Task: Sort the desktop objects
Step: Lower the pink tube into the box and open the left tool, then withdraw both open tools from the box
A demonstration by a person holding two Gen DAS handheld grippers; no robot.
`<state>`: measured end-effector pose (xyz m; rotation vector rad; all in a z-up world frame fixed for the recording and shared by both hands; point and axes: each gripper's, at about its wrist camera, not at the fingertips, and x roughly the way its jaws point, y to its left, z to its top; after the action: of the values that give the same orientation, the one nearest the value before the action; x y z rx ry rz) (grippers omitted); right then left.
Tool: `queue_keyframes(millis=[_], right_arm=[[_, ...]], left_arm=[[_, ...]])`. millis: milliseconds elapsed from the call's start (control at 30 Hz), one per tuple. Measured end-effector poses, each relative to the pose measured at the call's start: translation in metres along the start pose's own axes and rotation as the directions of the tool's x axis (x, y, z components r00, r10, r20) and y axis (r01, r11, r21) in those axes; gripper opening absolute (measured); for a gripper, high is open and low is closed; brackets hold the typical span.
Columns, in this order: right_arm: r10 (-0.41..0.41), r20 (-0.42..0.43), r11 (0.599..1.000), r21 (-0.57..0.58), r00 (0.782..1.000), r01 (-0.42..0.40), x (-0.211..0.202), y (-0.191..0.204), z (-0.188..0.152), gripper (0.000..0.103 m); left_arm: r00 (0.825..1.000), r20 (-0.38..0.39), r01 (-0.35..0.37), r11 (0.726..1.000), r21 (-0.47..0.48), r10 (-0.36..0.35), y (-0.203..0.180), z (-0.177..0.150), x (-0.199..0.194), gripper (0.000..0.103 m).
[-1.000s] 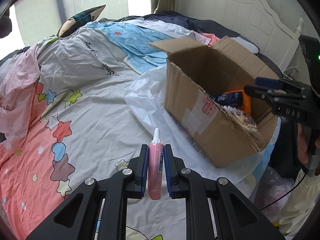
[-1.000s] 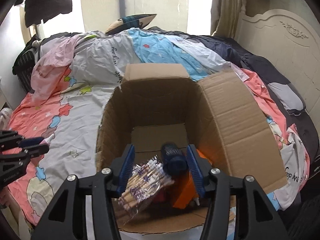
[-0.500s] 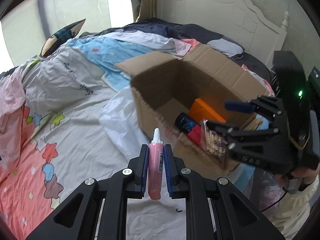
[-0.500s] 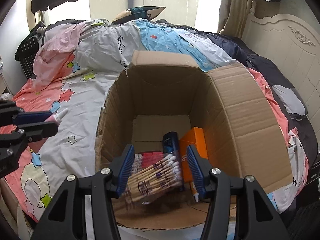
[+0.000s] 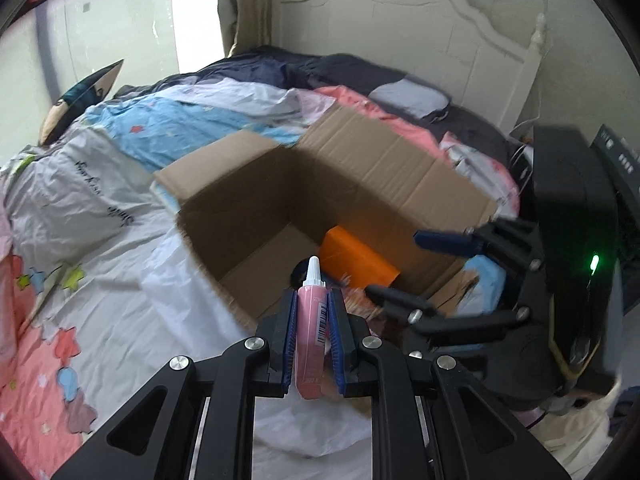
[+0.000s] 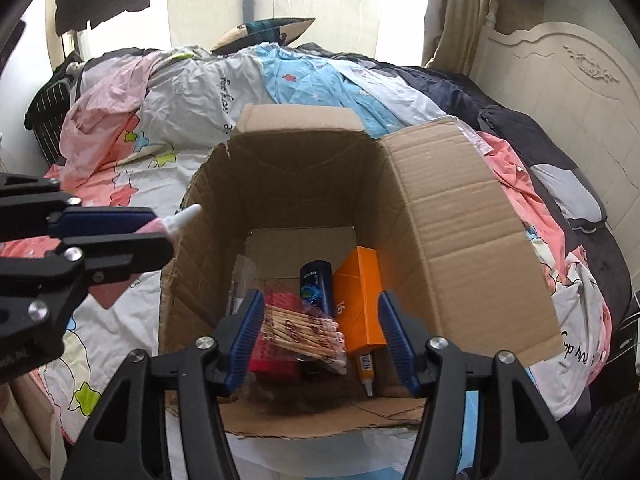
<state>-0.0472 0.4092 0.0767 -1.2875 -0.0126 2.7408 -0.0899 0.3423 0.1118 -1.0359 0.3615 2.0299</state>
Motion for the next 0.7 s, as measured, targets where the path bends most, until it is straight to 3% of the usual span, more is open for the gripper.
queue_keyframes(millis=[67, 333, 433, 533, 600, 700], right_arm=[[-0.006, 0.026, 1.000, 0.020, 1.000, 0.006, -0.004, -0.006, -0.001, 0.065], [-0.014, 0.048, 0.997, 0.078, 0.999, 0.010, -0.011, -0.027, -0.006, 0.065], [-0.015, 0.040, 0.997, 0.075, 0.999, 0.012, -0.009, -0.029, -0.009, 0.066], [-0.012, 0.029, 0.997, 0.071, 0.999, 0.010, -0.005, -0.030, -0.010, 0.065], [-0.010, 0.029, 0.998, 0.068, 1.000, 0.008, -0.005, -0.031, -0.011, 0.065], [-0.004, 0.030, 0.998, 0.069, 1.000, 0.002, -0.004, -0.031, -0.012, 0.065]], left_arm=[[1.000, 0.002, 0.014, 1.000, 0.004, -0.014, -0.003, 0.006, 0.003, 0.015], [1.000, -0.018, 0.021, 1.000, -0.017, -0.021, 0.002, 0.015, 0.026, 0.015], [1.000, -0.016, 0.008, 0.999, -0.036, -0.008, 0.005, 0.016, 0.032, 0.020], [1.000, -0.019, -0.004, 0.999, -0.042, 0.003, 0.005, 0.015, 0.037, 0.038], [1.000, -0.010, -0.022, 0.999, -0.030, 0.022, 0.001, 0.014, 0.037, 0.066], [0.999, -0.002, -0.037, 0.999, -0.018, 0.037, -0.002, 0.013, 0.036, 0.081]])
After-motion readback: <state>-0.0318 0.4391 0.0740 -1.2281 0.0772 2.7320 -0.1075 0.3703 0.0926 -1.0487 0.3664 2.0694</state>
